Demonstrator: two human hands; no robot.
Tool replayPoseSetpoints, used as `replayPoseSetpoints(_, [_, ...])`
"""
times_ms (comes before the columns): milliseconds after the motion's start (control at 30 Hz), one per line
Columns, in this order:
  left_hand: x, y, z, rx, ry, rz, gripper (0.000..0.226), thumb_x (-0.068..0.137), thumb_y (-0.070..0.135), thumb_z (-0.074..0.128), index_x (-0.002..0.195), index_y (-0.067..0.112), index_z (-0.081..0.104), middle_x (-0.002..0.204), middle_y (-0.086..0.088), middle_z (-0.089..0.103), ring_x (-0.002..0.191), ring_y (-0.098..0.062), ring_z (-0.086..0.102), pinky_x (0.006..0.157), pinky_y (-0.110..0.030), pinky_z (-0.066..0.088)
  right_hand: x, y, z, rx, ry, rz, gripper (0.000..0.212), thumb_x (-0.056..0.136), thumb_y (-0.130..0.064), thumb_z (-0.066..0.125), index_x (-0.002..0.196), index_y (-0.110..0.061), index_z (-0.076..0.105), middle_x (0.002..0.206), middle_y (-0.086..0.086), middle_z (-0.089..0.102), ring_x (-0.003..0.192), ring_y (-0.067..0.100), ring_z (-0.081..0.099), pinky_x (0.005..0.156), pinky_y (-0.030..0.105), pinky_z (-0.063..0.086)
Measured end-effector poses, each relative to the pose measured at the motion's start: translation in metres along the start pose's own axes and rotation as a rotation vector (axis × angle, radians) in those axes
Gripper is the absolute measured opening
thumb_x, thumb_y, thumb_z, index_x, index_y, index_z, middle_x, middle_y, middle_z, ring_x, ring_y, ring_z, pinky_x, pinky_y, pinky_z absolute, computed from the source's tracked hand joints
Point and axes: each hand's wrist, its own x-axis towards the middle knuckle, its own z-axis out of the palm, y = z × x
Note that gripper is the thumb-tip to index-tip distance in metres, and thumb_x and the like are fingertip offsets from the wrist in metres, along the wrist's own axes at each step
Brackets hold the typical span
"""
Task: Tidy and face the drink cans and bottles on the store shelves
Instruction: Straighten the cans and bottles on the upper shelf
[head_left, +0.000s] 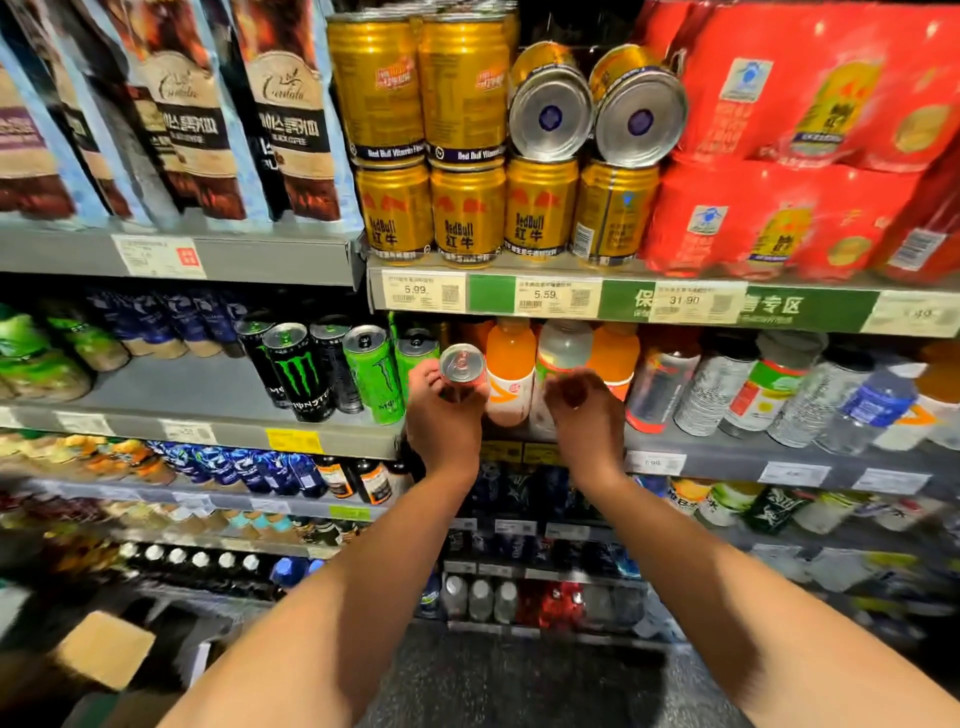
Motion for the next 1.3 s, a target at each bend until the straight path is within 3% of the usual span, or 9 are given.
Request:
replayPoseSetpoints(100, [-0.001,-0.003,0.008,0.054,0.038,0.043,0.053,0.061,0.022,0.088,0.107,0.013,0.063,0.101,-0.005,0.067,0.086,-0.02,0.063,0.068,-0.022,0.044,0.002,0.004,-0.003,0.0,0.023,0.012,0.024,0.085,-0.025,0.076,0.087,-0.015,0.055,0.081,0.005,0.064,0.078,0.029,0.062,0.072,0.039,0.049])
replayPoseSetpoints(233, [0.005,-0.007,0.016,0.101,0.067,0.026,0.056,0.061,0.041,0.084,0.106,0.017,0.062,0.102,-0.001,0.066,0.095,-0.025,0.064,0.083,-0.044,0.053,0.006,0.009,-0.005,-0.068,0.093,-0.108,0.04,0.078,-0.025,0.081,0.098,-0.009,0.05,0.094,0.004,0.051,0.092,0.028,0.055,0.082,0.042,0.044])
replayPoseSetpoints(400, [0.006,-0.006,0.021,0.126,0.026,0.016,0.056,0.069,0.039,0.085,0.113,0.015,0.062,0.108,-0.002,0.053,0.101,-0.023,0.057,0.086,-0.037,0.047,0.008,0.017,0.002,-0.102,0.098,-0.099,0.06,0.073,-0.042,0.075,0.119,-0.021,0.045,0.115,0.008,0.057,0.11,0.032,0.057,0.091,0.05,0.049])
replayPoseSetpoints(567, [0.018,-0.015,0.011,0.114,0.004,0.049,0.061,0.068,0.045,0.085,0.119,0.02,0.06,0.111,-0.002,0.055,0.103,-0.023,0.058,0.089,-0.042,0.05,0.003,0.0,0.024,-0.214,0.185,-0.099,0.079,0.068,-0.042,0.085,0.129,-0.006,0.05,0.122,0.014,0.06,0.119,0.031,0.049,0.098,0.04,0.039])
replayPoseSetpoints(867, [0.007,-0.013,0.013,0.122,-0.004,0.093,0.052,0.07,0.036,0.086,0.114,0.021,0.064,0.107,0.005,0.058,0.09,-0.008,0.056,0.073,-0.022,0.04,0.01,-0.01,0.034,-0.142,0.344,-0.011,0.06,0.068,-0.025,0.083,0.115,-0.002,0.056,0.109,0.017,0.06,0.104,0.039,0.056,0.089,0.042,0.043])
replayPoseSetpoints(967, [0.018,-0.021,0.007,0.084,-0.077,0.174,0.023,0.075,0.031,0.079,0.087,0.023,0.062,0.087,0.004,0.065,0.079,-0.019,0.063,0.063,-0.037,0.046,0.006,-0.02,0.037,-0.085,0.375,0.036,0.067,0.065,-0.022,0.085,0.121,-0.005,0.054,0.109,0.016,0.061,0.105,0.037,0.056,0.089,0.044,0.046])
replayPoseSetpoints(1033, [0.023,-0.022,0.004,0.027,-0.124,0.248,0.025,0.078,0.038,0.079,0.075,0.022,0.059,0.073,0.005,0.065,0.069,-0.022,0.063,0.057,-0.041,0.047,0.007,-0.019,0.034,-0.032,0.341,0.078,0.076,0.062,-0.031,0.088,0.125,-0.006,0.052,0.114,0.015,0.06,0.11,0.034,0.054,0.095,0.045,0.043])
replayPoseSetpoints(1167, [0.019,-0.031,0.0,-0.097,-0.063,0.197,0.046,0.073,0.06,0.076,0.095,0.021,0.064,0.096,-0.003,0.065,0.088,-0.028,0.064,0.076,-0.046,0.055,0.005,-0.011,0.027,-0.082,0.306,0.079,0.075,0.068,-0.033,0.085,0.128,-0.004,0.051,0.119,0.015,0.053,0.118,0.032,0.049,0.102,0.042,0.04])
replayPoseSetpoints(1300, [0.011,-0.034,0.001,-0.134,-0.098,0.214,0.051,0.075,0.055,0.079,0.098,0.013,0.064,0.096,-0.005,0.061,0.085,-0.027,0.062,0.075,-0.047,0.053,-0.004,-0.009,0.019,-0.114,0.267,0.054,0.068,0.071,-0.034,0.085,0.124,-0.007,0.053,0.116,0.012,0.052,0.116,0.027,0.049,0.097,0.032,0.038])
